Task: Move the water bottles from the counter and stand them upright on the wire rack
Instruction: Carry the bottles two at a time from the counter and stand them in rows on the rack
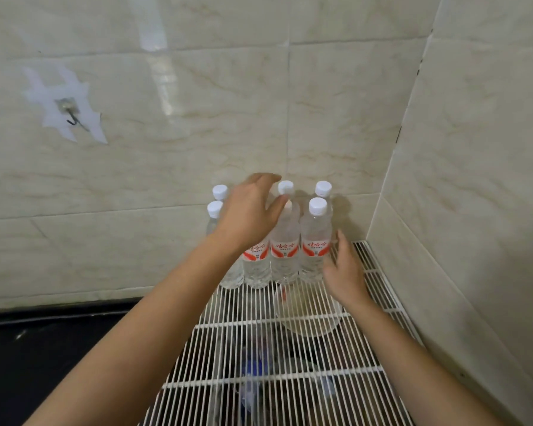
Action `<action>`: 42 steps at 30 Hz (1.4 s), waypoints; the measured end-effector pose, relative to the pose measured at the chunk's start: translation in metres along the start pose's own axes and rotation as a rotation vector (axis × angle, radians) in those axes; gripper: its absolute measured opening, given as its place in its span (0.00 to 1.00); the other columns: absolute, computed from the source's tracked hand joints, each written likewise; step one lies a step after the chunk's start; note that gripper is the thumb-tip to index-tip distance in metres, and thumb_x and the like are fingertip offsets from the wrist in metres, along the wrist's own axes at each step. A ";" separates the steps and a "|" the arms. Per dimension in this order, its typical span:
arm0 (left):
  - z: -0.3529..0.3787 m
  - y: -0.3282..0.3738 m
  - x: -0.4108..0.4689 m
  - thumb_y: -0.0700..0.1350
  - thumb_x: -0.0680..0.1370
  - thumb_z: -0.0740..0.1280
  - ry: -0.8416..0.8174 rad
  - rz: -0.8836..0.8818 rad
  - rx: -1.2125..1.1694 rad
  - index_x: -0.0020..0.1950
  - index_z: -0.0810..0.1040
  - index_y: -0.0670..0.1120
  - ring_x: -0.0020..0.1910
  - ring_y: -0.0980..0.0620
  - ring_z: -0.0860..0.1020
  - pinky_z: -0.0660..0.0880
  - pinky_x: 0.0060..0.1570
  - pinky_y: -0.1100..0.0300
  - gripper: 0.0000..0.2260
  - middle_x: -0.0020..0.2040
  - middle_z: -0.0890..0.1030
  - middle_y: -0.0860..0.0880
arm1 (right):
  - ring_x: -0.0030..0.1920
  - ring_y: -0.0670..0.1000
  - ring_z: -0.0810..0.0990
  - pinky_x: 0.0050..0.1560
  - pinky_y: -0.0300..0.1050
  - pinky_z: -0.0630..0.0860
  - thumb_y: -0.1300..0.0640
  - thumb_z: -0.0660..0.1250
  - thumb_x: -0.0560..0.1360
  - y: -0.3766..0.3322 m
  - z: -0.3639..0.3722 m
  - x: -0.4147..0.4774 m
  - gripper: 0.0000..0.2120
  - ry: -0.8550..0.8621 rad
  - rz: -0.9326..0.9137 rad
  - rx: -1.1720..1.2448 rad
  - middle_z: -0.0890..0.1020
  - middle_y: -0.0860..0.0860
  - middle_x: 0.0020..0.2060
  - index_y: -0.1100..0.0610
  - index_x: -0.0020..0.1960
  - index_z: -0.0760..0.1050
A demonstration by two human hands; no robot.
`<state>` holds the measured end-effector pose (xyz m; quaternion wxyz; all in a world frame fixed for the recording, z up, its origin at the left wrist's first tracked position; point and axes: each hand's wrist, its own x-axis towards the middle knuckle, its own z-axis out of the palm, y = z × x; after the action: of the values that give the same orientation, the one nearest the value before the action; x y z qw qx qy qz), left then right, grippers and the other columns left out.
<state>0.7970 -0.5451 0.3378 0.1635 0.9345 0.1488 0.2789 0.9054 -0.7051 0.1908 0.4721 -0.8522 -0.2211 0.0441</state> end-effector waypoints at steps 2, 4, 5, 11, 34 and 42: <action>-0.017 -0.010 -0.014 0.53 0.82 0.65 0.176 0.001 0.051 0.69 0.76 0.45 0.67 0.47 0.75 0.72 0.62 0.52 0.19 0.69 0.78 0.47 | 0.77 0.54 0.63 0.74 0.48 0.58 0.57 0.57 0.81 -0.021 -0.015 0.002 0.29 0.168 -0.076 0.078 0.65 0.54 0.78 0.54 0.81 0.57; -0.030 -0.030 -0.030 0.54 0.82 0.64 0.261 -0.053 0.097 0.69 0.77 0.46 0.69 0.47 0.73 0.72 0.64 0.51 0.19 0.70 0.77 0.47 | 0.77 0.53 0.64 0.75 0.46 0.58 0.54 0.55 0.76 -0.041 -0.024 0.007 0.32 0.243 -0.120 0.201 0.66 0.55 0.77 0.56 0.80 0.60; -0.036 -0.042 -0.039 0.54 0.82 0.64 0.268 -0.095 0.112 0.69 0.77 0.45 0.70 0.46 0.72 0.71 0.64 0.50 0.19 0.70 0.76 0.47 | 0.77 0.53 0.64 0.75 0.46 0.58 0.51 0.55 0.76 -0.046 -0.025 0.013 0.32 0.228 -0.107 0.247 0.66 0.55 0.78 0.56 0.80 0.60; -0.063 -0.095 -0.097 0.52 0.83 0.62 0.196 -0.294 0.232 0.71 0.74 0.42 0.72 0.42 0.70 0.66 0.70 0.47 0.21 0.72 0.74 0.41 | 0.79 0.53 0.61 0.75 0.47 0.58 0.30 0.54 0.78 -0.066 -0.011 0.044 0.40 0.057 -0.019 0.329 0.62 0.51 0.80 0.51 0.82 0.56; -0.001 -0.070 -0.081 0.58 0.82 0.59 -0.122 -0.261 0.236 0.82 0.46 0.48 0.81 0.44 0.53 0.60 0.75 0.45 0.35 0.83 0.44 0.47 | 0.44 0.53 0.80 0.46 0.47 0.76 0.42 0.63 0.81 -0.097 -0.044 0.086 0.15 -0.334 0.152 0.230 0.82 0.55 0.56 0.50 0.60 0.77; -0.004 -0.064 -0.079 0.56 0.82 0.60 -0.125 -0.277 0.238 0.82 0.48 0.47 0.81 0.45 0.53 0.60 0.75 0.45 0.34 0.83 0.47 0.48 | 0.70 0.58 0.74 0.72 0.55 0.69 0.34 0.53 0.80 -0.105 -0.058 0.093 0.32 -0.223 -0.041 0.015 0.77 0.55 0.70 0.56 0.70 0.75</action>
<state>0.7194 -0.5157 0.2792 0.0978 0.9332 0.2977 0.1758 0.9698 -0.6634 0.3216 0.4519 -0.8337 -0.2892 0.1306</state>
